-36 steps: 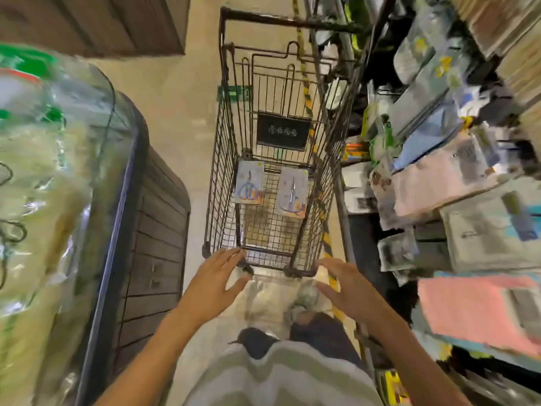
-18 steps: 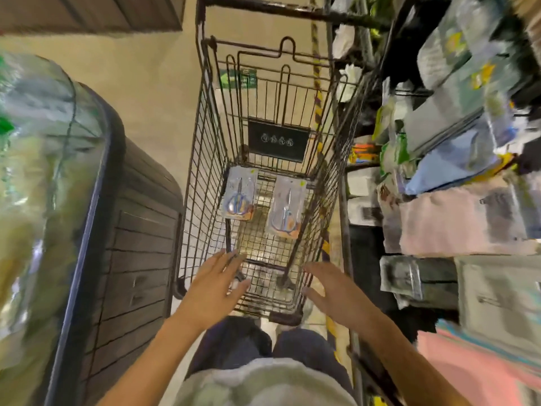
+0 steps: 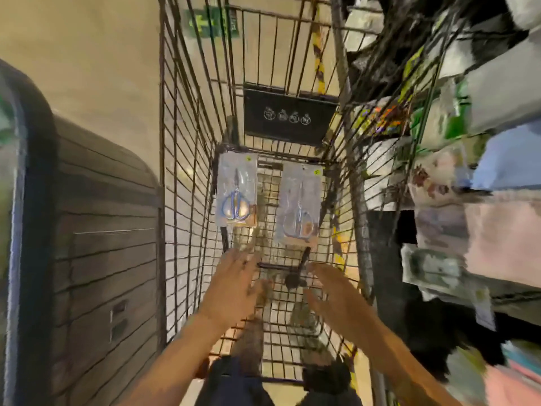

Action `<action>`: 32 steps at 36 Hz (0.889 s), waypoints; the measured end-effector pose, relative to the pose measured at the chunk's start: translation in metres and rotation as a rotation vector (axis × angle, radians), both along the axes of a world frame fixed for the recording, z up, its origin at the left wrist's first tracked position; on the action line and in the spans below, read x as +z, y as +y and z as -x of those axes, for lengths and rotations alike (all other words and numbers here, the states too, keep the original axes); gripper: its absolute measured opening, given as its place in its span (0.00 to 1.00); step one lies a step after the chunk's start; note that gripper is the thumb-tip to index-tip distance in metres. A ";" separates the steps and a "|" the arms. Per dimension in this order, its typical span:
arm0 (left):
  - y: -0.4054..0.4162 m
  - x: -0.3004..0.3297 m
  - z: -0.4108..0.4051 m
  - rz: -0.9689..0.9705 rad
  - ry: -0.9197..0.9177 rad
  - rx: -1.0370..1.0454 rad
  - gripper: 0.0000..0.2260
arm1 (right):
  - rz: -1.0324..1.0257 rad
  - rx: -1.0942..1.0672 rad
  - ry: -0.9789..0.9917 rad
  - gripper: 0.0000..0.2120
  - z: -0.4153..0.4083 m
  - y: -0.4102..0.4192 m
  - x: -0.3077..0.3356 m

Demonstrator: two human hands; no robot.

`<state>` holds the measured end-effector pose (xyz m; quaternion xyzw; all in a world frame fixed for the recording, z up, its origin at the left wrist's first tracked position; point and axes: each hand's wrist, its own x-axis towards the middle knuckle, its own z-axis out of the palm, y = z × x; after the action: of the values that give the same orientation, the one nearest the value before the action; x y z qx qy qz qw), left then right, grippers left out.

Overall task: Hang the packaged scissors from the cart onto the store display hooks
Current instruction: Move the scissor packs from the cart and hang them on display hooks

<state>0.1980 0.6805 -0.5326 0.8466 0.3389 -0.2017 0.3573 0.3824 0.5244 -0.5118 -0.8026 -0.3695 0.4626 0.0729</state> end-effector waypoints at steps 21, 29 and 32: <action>0.037 -0.111 -0.002 -0.043 -0.176 0.003 0.27 | -0.116 -0.765 -0.079 0.47 -0.030 0.096 -0.214; 0.034 -0.111 -0.004 -0.056 -0.189 0.017 0.27 | -0.130 -0.792 -0.286 0.55 -0.025 0.099 -0.209; 0.030 -0.114 -0.002 -0.041 -0.172 0.014 0.27 | -0.100 -0.844 -0.242 0.59 -0.031 0.095 -0.208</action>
<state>0.2003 0.7105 -0.6466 0.8655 0.3170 -0.1189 0.3692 0.4132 0.6192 -0.7195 -0.9271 -0.0374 0.2764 0.2504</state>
